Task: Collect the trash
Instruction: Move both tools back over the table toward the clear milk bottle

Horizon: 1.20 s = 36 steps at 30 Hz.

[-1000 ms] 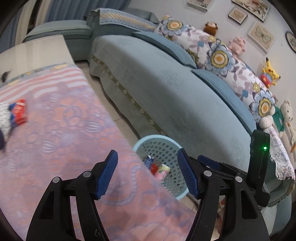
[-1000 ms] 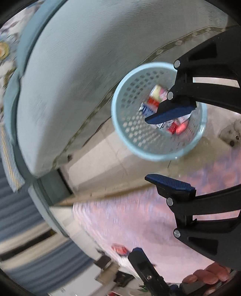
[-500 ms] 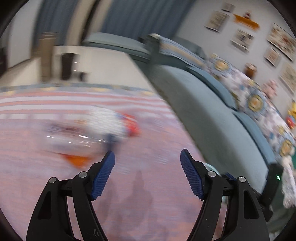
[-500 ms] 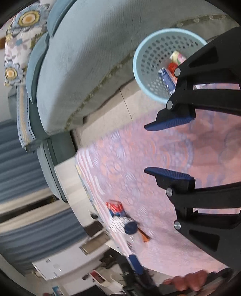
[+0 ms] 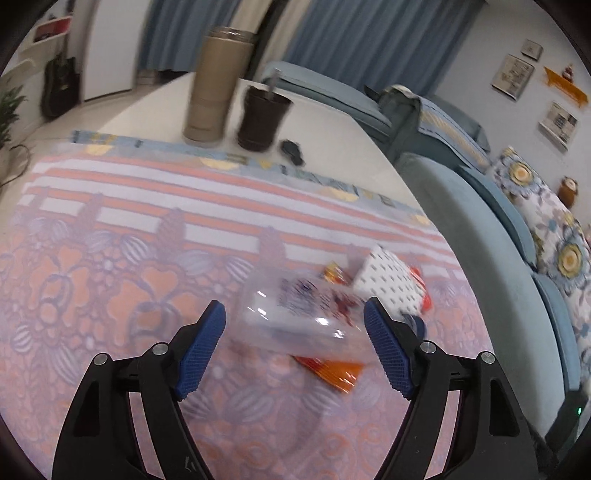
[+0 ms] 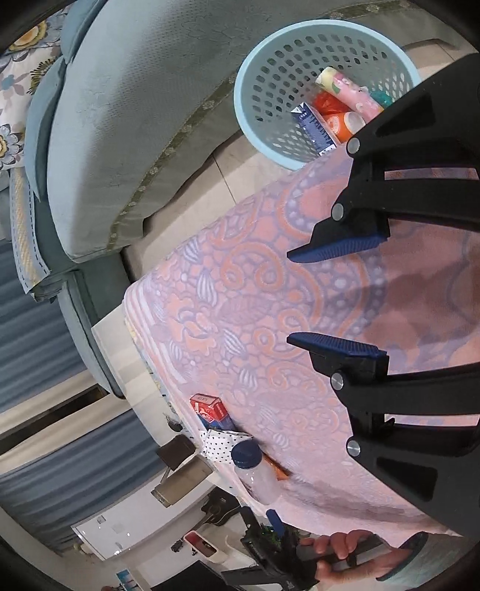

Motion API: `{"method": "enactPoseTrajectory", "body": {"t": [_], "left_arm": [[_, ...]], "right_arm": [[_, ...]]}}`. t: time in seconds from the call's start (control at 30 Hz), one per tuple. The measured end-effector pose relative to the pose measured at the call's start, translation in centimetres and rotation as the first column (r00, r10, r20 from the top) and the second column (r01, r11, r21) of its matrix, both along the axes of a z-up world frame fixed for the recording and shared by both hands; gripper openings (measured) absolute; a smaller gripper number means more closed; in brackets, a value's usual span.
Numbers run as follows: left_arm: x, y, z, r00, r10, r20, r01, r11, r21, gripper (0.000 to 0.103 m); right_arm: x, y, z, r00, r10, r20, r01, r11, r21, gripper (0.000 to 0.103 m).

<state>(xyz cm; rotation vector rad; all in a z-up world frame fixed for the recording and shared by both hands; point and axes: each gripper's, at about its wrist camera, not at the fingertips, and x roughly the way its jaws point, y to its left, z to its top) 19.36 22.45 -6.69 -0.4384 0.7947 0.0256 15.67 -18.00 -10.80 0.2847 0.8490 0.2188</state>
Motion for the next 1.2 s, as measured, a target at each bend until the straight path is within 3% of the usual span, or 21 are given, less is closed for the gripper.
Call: {"method": "enactPoseTrajectory", "body": {"t": [0.2, 0.3, 0.4, 0.47, 0.63, 0.73, 0.9, 1.03, 1.1, 1.17, 1.2], "left_arm": [[-2.7, -3.7, -0.5, 0.991, -0.135, -0.011, 0.135, 0.991, -0.005, 0.074], [-4.1, -5.8, -0.2, 0.982, -0.191, -0.001, 0.191, 0.98, 0.046, 0.071], [-4.4, -4.9, 0.7, 0.991, -0.131, 0.031, 0.126, 0.986, 0.111, 0.074], [-3.5, -3.1, 1.0, 0.996, -0.084, 0.032, 0.081, 0.992, 0.1, 0.081], [-0.5, 1.4, 0.1, 1.0, -0.016, 0.008, 0.015, 0.997, 0.074, 0.082], [0.5, 2.5, -1.1, 1.0, -0.021, -0.018, 0.021, 0.999, 0.035, 0.081], [0.0, 1.4, -1.9, 0.993, -0.118, -0.007, 0.118, 0.992, -0.036, 0.076], [-1.6, -1.3, -1.8, 0.969, -0.246, -0.003, 0.245, 0.968, -0.055, 0.076], [-2.7, -3.1, -1.2, 0.953, -0.304, 0.008, 0.304, 0.953, -0.022, 0.073], [-3.3, -3.6, -0.2, 0.959, -0.281, 0.031, 0.28, 0.959, 0.04, 0.073], [-3.2, -3.2, 0.2, 0.968, -0.249, 0.038, 0.247, 0.968, 0.052, 0.079]], "right_arm": [[0.0, 0.2, 0.1, 1.0, -0.003, 0.004, 0.003, 1.0, -0.014, 0.036], [0.1, -0.1, -0.1, 1.0, -0.008, -0.003, 0.008, 1.0, 0.001, 0.036], [0.1, -0.2, -0.1, 1.0, -0.005, -0.005, 0.005, 1.0, 0.006, 0.036], [0.2, -0.1, -0.2, 1.0, -0.002, -0.007, 0.002, 1.0, 0.004, 0.036], [0.2, -0.1, -0.2, 1.0, 0.0, -0.005, 0.0, 1.0, 0.003, 0.036], [0.2, 0.2, -0.1, 1.0, 0.01, -0.01, -0.01, 1.0, -0.004, 0.036], [0.4, 2.1, 0.2, 0.999, 0.054, -0.007, -0.054, 0.995, -0.084, 0.036], [0.5, 3.3, 0.6, 0.997, 0.082, 0.004, -0.081, 0.99, -0.114, 0.036], [0.6, 3.7, 0.6, 0.996, 0.089, 0.003, -0.088, 0.989, -0.118, 0.036], [0.7, 4.0, 0.6, 0.995, 0.095, 0.001, -0.095, 0.988, -0.122, 0.036], [0.7, 4.1, 0.6, 0.995, 0.098, 0.0, -0.097, 0.987, -0.127, 0.036]]}}
